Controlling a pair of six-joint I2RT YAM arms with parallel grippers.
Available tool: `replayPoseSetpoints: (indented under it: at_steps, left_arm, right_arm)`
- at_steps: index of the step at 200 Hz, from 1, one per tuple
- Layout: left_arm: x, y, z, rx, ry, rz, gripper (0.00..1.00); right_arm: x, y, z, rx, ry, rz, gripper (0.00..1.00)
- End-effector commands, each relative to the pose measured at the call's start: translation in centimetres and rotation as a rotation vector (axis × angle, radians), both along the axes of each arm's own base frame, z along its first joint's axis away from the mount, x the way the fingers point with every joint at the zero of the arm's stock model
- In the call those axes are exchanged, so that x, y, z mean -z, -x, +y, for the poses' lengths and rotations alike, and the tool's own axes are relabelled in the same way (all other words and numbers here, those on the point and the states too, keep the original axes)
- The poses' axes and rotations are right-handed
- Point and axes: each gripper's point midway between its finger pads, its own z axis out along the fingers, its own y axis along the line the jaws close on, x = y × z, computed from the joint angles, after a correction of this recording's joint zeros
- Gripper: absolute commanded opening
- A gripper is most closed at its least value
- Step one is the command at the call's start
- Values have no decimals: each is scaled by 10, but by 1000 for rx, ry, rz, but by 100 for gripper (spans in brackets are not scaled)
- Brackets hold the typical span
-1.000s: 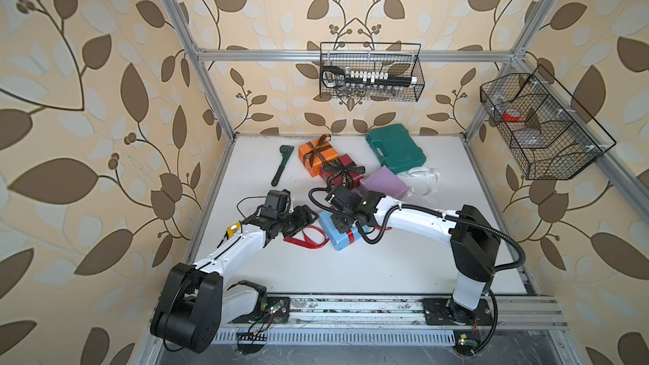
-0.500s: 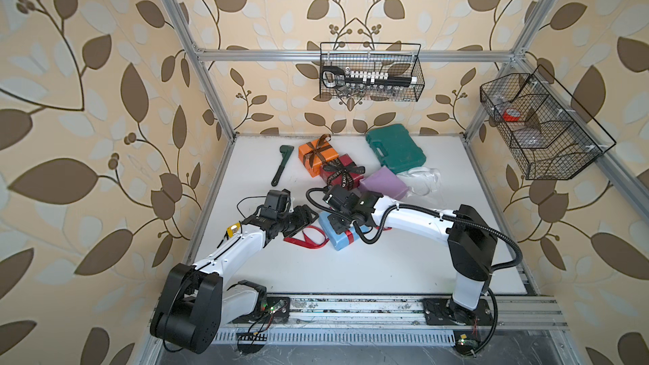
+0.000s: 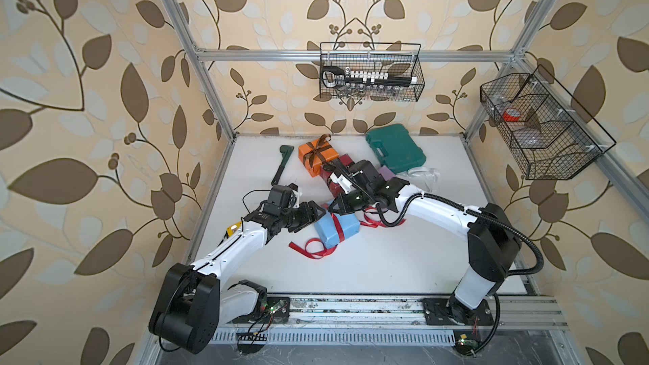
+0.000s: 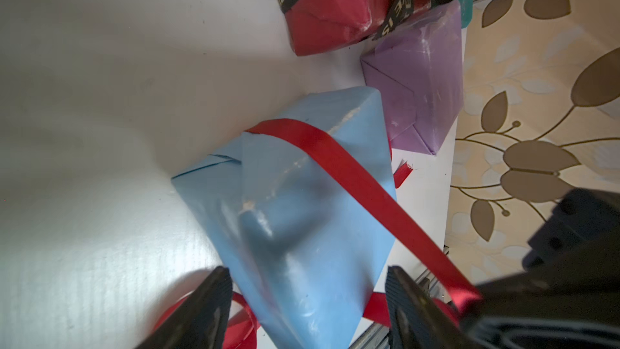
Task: Untie the ribbon bows on the gift boxes
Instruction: Pull the ribbon from the gift box.
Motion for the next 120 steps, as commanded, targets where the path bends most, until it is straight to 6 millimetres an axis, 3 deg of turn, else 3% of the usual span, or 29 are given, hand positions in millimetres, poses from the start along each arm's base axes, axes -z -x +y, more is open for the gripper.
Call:
replayPoseSetpoints:
  at_steps: [1, 22, 58, 120]
  left_arm:
    - [-8, -6, -10, 37, 10, -30, 75]
    - [-2, -6, -8, 25, -3, -10, 75]
    - [9, -6, -5, 10, -24, 18, 75]
    - [20, -8, -3, -6, -46, 59, 76]
  right_arm:
    - [-29, 4, 8, -29, -118, 1, 0]
    - [-44, -1, 5, -15, -161, -11, 0]
    - [-87, -6, 3, -19, -274, -53, 0]
    - [-146, -19, -7, -29, -324, -163, 0]
